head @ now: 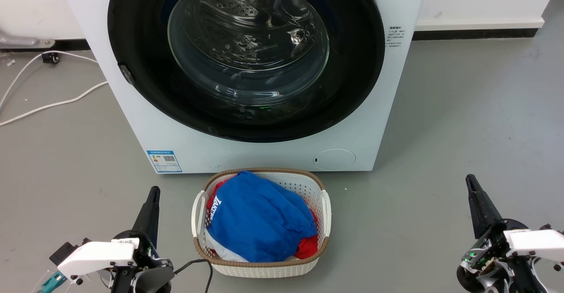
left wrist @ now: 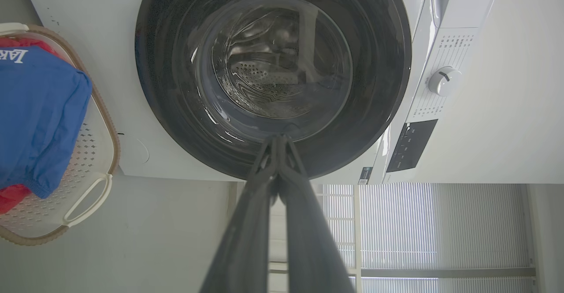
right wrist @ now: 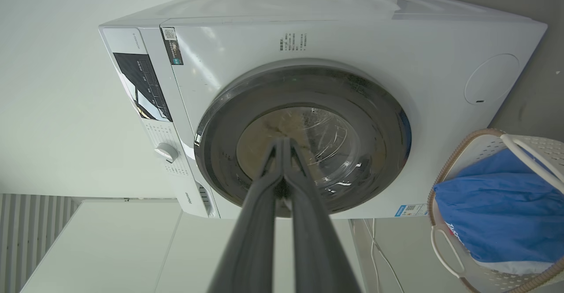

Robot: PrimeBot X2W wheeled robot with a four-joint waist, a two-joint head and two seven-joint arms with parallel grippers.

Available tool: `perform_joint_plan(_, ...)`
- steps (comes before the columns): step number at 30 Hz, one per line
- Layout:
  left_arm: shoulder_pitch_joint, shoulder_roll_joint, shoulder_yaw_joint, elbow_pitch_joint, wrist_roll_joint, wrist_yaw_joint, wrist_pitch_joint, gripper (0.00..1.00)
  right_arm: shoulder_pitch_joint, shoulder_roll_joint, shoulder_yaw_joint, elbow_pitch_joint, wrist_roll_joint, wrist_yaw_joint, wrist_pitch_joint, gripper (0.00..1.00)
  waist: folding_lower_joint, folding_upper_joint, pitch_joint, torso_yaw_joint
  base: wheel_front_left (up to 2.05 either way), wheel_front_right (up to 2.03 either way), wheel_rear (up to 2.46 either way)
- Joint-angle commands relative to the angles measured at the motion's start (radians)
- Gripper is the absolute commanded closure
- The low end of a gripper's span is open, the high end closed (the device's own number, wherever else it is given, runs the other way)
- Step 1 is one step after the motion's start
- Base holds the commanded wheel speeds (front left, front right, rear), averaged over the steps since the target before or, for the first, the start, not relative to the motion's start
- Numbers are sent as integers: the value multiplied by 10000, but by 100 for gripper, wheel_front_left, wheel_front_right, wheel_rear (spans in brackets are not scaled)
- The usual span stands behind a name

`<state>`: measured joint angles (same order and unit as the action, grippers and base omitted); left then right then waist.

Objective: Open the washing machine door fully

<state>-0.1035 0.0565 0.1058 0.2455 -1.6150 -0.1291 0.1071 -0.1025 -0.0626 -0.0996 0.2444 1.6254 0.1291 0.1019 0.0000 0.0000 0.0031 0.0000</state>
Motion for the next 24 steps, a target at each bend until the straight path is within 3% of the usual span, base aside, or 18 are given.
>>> perform_joint_plan(1, -94, -8, 35, 7, 5, -28, 32, 100, -96, 25, -18, 14, -66, 29, 26, 100, 0, 0, 0, 0, 0, 0, 0)
perform_joint_plan(24, -95, -27, 61, 8, 36, -28, 39, 100, -102, 56, -58, 15, -88, 29, 51, 100, 0, 0, 0, 0, 0, 0, 0)
